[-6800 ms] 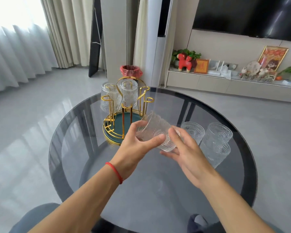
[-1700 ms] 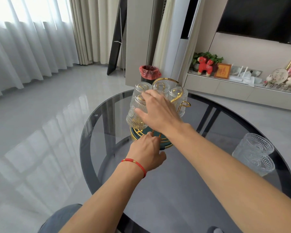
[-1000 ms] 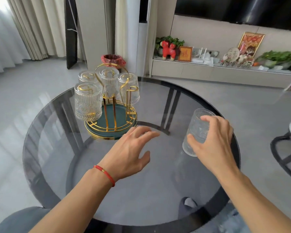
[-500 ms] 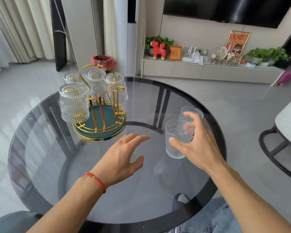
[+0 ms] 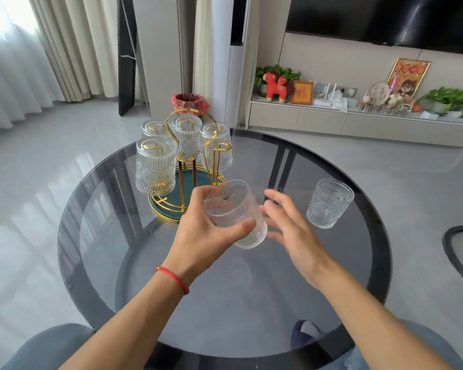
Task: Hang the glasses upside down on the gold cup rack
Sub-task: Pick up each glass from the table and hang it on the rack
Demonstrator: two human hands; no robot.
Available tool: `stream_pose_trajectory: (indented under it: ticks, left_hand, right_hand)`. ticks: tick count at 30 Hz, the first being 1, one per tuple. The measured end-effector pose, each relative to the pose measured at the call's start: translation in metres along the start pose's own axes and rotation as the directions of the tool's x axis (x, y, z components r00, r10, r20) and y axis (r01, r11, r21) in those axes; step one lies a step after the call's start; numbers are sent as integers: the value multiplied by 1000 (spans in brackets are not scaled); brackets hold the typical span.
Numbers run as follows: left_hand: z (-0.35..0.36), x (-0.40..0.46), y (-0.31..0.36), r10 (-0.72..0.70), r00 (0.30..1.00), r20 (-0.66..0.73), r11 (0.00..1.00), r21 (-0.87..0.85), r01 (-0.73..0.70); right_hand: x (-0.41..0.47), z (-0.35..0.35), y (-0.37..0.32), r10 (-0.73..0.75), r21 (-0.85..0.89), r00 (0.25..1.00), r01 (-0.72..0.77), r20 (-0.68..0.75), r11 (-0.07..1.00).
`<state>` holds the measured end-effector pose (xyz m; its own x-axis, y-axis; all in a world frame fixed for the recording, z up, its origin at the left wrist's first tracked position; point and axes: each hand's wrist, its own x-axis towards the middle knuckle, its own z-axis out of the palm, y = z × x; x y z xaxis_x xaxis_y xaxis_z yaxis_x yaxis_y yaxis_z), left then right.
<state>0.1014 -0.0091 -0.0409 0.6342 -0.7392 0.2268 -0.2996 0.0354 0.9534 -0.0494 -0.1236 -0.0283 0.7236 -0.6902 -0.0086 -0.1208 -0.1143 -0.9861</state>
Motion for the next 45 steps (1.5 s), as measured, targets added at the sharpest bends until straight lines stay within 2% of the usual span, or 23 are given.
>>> stream_pose_trajectory:
  ticks: [2,5,7,9,11,13,16,20,23,27,29,34,40,45]
  left_hand:
    - [-3,2,3,-103,994,-28,985,-144,98]
    - [-5,0,6,-218,976,-13,940,-273,206]
    - [-8,0,8,-220,976,2,952,-220,215]
    - [-13,2,8,-205,978,35,972,-111,208]
    - [-18,6,6,-207,975,75,978,37,205]
    - [-20,8,0,-216,973,85,943,277,185]
    - [-23,11,-8,-187,975,118,785,615,76]
    - [-24,17,-17,-241,952,187,633,774,9]
    - [-23,18,-18,-292,937,191,535,845,-6]
    - [-23,19,-17,-265,950,165,430,902,-37]
    - [-23,20,-16,-253,954,159,424,905,-38]
    - [-24,20,-16,-246,955,164,428,903,-44]
    - [-24,18,-17,-241,956,170,438,898,-50]
    - [-23,19,-19,-236,956,172,427,902,-57]
  right_hand:
    - [4,11,3,157,149,984,-168,83,974]
    - [6,24,7,225,322,962,-264,153,909]
    - [9,26,5,243,429,962,-273,126,861]
    - [13,23,4,204,479,977,-211,67,852]
    - [18,16,-1,119,422,992,-93,-36,902]
    - [24,8,-11,46,312,981,15,-186,950]
    - [34,-2,-29,-86,136,937,139,-340,981]
    - [56,-9,-58,-238,-59,875,236,-421,970]
    - [77,-4,-79,-313,-173,866,265,-389,948]
    - [97,18,-88,-412,-377,847,280,-337,883]
    - [104,29,-86,-464,-485,839,292,-284,824]
    - [117,46,-79,-481,-639,862,282,-159,715]
    - [125,56,-68,-503,-726,857,273,-114,631]
    - [123,55,-50,-486,-739,866,253,-114,624]
